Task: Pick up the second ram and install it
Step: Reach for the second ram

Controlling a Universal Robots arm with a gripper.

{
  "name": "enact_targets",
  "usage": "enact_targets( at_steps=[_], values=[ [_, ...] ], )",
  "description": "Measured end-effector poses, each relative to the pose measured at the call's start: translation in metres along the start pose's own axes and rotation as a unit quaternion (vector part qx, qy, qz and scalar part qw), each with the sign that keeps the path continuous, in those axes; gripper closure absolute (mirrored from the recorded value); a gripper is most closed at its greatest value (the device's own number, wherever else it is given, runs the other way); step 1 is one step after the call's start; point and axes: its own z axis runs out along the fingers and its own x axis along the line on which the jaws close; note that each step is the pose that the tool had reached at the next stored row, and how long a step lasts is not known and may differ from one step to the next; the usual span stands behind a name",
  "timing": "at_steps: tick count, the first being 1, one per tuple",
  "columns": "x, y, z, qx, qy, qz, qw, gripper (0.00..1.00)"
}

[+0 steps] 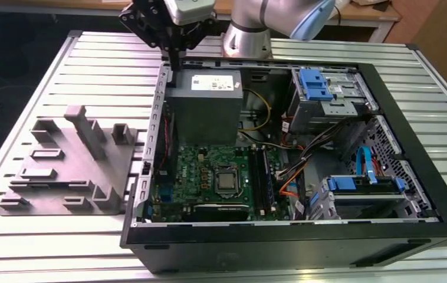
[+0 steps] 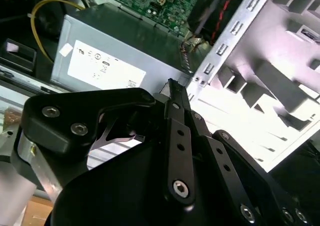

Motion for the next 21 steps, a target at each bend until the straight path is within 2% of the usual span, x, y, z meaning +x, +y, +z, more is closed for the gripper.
enact_targets(
  at_steps=[21],
  values=[
    [0.0415,-0.0032,-0.0003,0.0,0.0,0.0,1.0,0.93]
  ],
)
